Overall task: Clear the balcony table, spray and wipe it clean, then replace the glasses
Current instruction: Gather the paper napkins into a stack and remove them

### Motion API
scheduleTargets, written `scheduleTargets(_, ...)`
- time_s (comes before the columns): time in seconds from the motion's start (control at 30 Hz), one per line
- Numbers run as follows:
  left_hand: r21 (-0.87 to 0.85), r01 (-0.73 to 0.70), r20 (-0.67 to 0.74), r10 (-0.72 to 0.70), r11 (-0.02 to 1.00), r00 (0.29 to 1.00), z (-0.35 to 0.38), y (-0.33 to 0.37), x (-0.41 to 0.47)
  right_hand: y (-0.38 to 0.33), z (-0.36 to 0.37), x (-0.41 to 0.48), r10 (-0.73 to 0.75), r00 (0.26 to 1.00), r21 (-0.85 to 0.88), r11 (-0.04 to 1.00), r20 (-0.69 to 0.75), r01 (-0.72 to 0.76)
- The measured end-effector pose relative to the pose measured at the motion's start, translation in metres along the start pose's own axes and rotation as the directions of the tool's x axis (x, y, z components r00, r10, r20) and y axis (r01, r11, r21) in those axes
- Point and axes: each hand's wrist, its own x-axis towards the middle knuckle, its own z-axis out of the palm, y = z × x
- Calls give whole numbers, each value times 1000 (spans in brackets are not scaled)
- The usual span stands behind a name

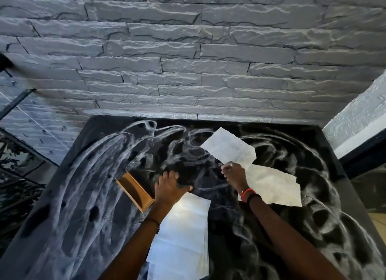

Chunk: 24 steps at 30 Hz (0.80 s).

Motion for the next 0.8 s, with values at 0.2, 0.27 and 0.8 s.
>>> scheduleTargets(0.2, -189, -207, -118, 187, 960, 975, 1, 54, 29, 5, -60, 32, 126, 958, 15, 992, -258, -126)
scheduleTargets(0.27, -224, -250, -78, 239, 942, 968, 9, 74, 36, 11, -73, 41, 214, 942, 13, 976, -260, -219)
scheduleTargets(0.8, -206, -342, 68, 362, 917, 930, 47, 138, 69, 11, -73, 65, 312, 934, 133, 947, -174, -292)
